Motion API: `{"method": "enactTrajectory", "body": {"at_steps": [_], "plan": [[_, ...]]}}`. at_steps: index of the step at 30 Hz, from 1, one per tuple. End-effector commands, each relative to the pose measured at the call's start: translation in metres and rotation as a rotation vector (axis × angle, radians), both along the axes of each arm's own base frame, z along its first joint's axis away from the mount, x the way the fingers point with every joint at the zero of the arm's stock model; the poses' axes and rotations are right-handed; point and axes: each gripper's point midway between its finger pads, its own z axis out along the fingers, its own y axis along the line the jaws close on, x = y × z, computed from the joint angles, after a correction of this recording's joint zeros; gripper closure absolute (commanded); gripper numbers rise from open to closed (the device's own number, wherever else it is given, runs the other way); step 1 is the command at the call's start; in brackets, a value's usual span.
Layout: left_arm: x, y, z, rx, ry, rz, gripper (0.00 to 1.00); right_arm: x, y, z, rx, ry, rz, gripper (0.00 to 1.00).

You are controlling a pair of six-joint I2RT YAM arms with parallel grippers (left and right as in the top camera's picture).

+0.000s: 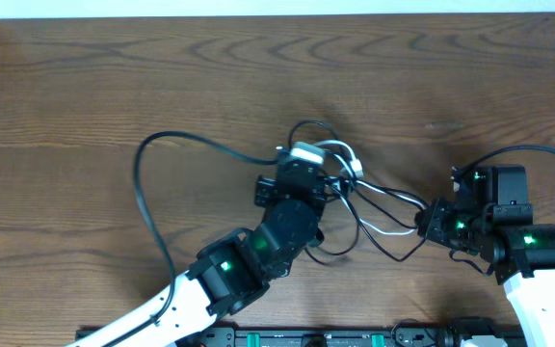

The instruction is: Untangle cables

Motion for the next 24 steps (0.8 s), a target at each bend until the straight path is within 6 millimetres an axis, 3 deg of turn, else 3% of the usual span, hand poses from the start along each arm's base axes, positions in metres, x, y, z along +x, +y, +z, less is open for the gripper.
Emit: {"method": "enactTrajectory", "body": {"at_steps": [1,5,10,16,18,19,21,24], "plan": [[-0.01,0.141,0.068,-0.186,-0.239,0.715,0.92,-0.016,-0.076,-0.029,-0.344,0.124,-0.288,0.99],[-0.022,0.159,0.076,-0.228,-0.274,0.807,0.92,-0.016,-0.081,-0.031,-0.353,0.132,-0.338,0.99],[-0.01,0.138,0.064,-0.163,-0.213,0.667,0.92,-0.009,-0.073,-0.031,-0.311,0.114,-0.326,0.98],[0.009,0.117,0.041,-0.11,-0.125,0.531,0.92,-0.005,-0.066,-0.031,-0.286,0.102,-0.265,0.88],[0.017,0.102,0.034,-0.126,-0.082,0.435,0.92,-0.004,-0.065,-0.03,-0.284,0.096,-0.266,0.69],[0.022,0.088,0.028,-0.143,-0.041,0.338,0.92,0.0,-0.064,-0.029,-0.273,0.08,-0.265,0.48],[0.026,0.069,0.021,-0.106,0.002,0.194,0.92,0.005,-0.061,-0.027,-0.26,0.057,-0.256,0.2],[0.025,0.039,0.008,-0.043,0.06,-0.035,0.92,0.024,-0.048,-0.019,-0.206,-0.032,-0.169,0.01]]}}
